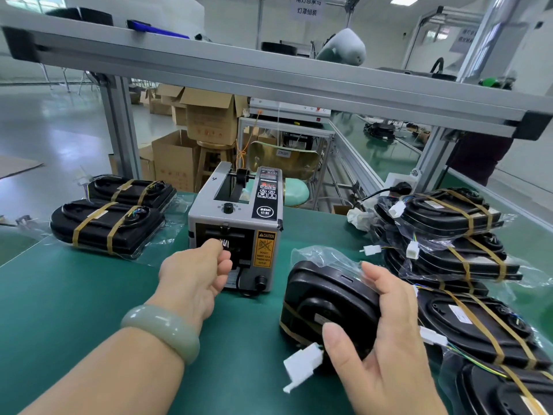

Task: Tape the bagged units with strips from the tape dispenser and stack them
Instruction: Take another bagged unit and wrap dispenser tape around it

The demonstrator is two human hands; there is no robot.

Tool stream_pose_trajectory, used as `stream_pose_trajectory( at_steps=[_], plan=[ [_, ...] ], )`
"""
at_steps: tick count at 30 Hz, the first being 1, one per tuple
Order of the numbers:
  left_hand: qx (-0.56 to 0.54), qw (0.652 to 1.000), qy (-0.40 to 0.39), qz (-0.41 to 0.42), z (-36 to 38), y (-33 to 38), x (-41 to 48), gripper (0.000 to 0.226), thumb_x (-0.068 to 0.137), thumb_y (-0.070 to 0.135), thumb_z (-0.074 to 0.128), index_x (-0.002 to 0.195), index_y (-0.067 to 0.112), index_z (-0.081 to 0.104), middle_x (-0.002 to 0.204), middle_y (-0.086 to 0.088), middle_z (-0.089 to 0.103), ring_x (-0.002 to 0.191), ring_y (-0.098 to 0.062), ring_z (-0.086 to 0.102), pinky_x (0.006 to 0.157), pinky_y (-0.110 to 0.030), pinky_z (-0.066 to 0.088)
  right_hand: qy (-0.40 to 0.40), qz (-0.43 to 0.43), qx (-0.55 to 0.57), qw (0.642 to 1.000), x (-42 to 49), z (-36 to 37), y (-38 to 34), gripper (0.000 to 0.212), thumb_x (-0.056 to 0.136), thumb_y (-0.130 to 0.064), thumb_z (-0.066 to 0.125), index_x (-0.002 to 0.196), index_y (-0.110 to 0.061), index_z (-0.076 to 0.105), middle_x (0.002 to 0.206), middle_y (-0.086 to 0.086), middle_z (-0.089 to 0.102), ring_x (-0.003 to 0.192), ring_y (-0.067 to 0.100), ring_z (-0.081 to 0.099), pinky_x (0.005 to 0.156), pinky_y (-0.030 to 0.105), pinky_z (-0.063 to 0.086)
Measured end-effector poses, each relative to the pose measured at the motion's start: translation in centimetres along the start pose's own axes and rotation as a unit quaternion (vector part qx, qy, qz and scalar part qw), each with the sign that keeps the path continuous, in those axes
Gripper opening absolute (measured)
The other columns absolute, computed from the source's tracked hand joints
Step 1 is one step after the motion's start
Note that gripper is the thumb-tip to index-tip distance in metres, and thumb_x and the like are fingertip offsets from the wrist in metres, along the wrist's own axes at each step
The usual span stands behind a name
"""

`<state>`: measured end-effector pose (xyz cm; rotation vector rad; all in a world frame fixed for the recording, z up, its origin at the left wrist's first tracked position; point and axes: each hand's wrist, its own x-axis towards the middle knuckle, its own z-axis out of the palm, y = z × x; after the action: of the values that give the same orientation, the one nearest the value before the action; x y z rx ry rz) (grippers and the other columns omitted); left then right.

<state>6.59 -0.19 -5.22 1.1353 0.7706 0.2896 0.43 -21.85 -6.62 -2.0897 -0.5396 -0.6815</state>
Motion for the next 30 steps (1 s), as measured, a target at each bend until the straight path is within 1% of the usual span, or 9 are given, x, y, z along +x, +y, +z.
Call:
stream_pose_trajectory(
  at_steps=[3,7,12,15,17,21,24,28,30],
  plan=[
    [-0.041,0.997,-0.066,-0.02,-1.2,0.0,-2.4,0.02,0.088,0.015,0.059,0.069,0.012,0.06,0.047,0.005,0.059,0.037,-0.001,0.051,0.036,-0.013,0.04,-0.035,0.017,0.016,0.999,0.5,-0.7,0.0,0.076,0.053,-0.057,0.067,0.122,-0.059,0.034,0.12,-0.029,0.045,0.111,-0.008,0.048,0.085,-0.002,0.032],
    [-0.064,0.986,-0.156,0.004,-2.3,0.5,-6.3,0.015,0.084,0.021,0.064,0.07,0.017,0.061,0.053,0.004,0.06,0.04,-0.004,0.052,0.035,-0.016,0.041,0.022,0.042,0.006,0.999,0.8,-0.2,0.2,0.073,0.04,-0.061,0.073,0.106,-0.064,0.042,0.107,-0.033,0.056,0.092,-0.008,0.057,0.077,-0.002,0.036],
    [0.015,0.956,-0.265,0.128,-3.0,0.4,-10.4,0.019,0.047,0.033,0.085,0.053,0.023,0.069,0.059,-0.001,0.064,0.044,-0.008,0.052,0.04,-0.016,0.043,0.12,-0.028,-0.08,0.989,0.2,1.3,0.3,0.069,0.048,-0.04,0.082,0.11,-0.029,0.055,0.1,-0.019,0.058,0.09,0.001,0.053,0.085,0.003,0.035],
    [0.064,0.904,-0.39,0.161,-3.0,-0.4,-11.7,0.017,0.055,0.045,0.073,0.06,0.029,0.072,0.072,-0.012,0.072,0.05,-0.008,0.059,0.044,-0.017,0.043,0.134,-0.057,-0.121,0.982,0.3,1.2,0.2,0.059,0.052,-0.033,0.083,0.103,-0.01,0.065,0.098,-0.002,0.063,0.087,0.017,0.058,0.079,0.027,0.046],
    [0.071,0.864,-0.472,0.16,-2.6,-0.5,-12.1,0.013,0.063,0.042,0.068,0.063,0.03,0.071,0.083,-0.016,0.074,0.063,-0.005,0.064,0.048,-0.017,0.043,0.118,-0.064,-0.12,0.984,0.2,1.1,0.1,0.055,0.057,-0.035,0.083,0.103,-0.01,0.066,0.098,0.002,0.066,0.086,0.021,0.062,0.074,0.035,0.048],
    [0.017,0.906,-0.392,0.16,-1.4,0.3,-11.1,0.016,0.072,0.038,0.079,0.063,0.027,0.072,0.096,-0.019,0.071,0.062,-0.006,0.058,0.045,-0.017,0.04,0.088,-0.105,-0.115,0.984,0.2,1.1,-0.1,0.054,0.068,-0.044,0.074,0.105,-0.005,0.068,0.1,0.007,0.067,0.087,0.024,0.063,0.074,0.039,0.05],
    [0.029,0.918,-0.349,0.186,-1.3,0.6,-10.9,0.02,0.064,0.046,0.077,0.063,0.027,0.071,0.095,-0.019,0.071,0.064,-0.012,0.053,0.046,-0.016,0.038,0.095,-0.122,-0.111,0.982,0.3,1.3,-0.3,0.055,0.068,-0.045,0.073,0.113,-0.015,0.06,0.103,0.008,0.066,0.09,0.022,0.061,0.077,0.037,0.049],
    [0.058,0.926,-0.266,0.263,-2.3,-0.8,-10.9,0.026,0.06,0.054,0.072,0.066,0.028,0.071,0.054,0.007,0.056,0.048,-0.004,0.041,0.049,-0.015,0.036,0.086,-0.109,-0.114,0.984,0.2,1.4,-0.5,0.057,0.069,-0.048,0.07,0.116,-0.022,0.052,0.104,0.005,0.065,0.089,0.023,0.059,0.076,0.035,0.046],
    [0.083,0.934,-0.236,0.256,-3.0,-1.6,-10.6,0.039,0.048,0.063,0.063,0.068,0.031,0.073,0.067,0.016,0.062,0.058,-0.003,0.052,0.065,-0.022,0.04,0.092,-0.116,-0.123,0.981,0.2,1.6,-0.5,0.056,0.069,-0.048,0.069,0.116,-0.022,0.052,0.103,0.007,0.064,0.088,0.023,0.057,0.074,0.036,0.046]
  ],
)
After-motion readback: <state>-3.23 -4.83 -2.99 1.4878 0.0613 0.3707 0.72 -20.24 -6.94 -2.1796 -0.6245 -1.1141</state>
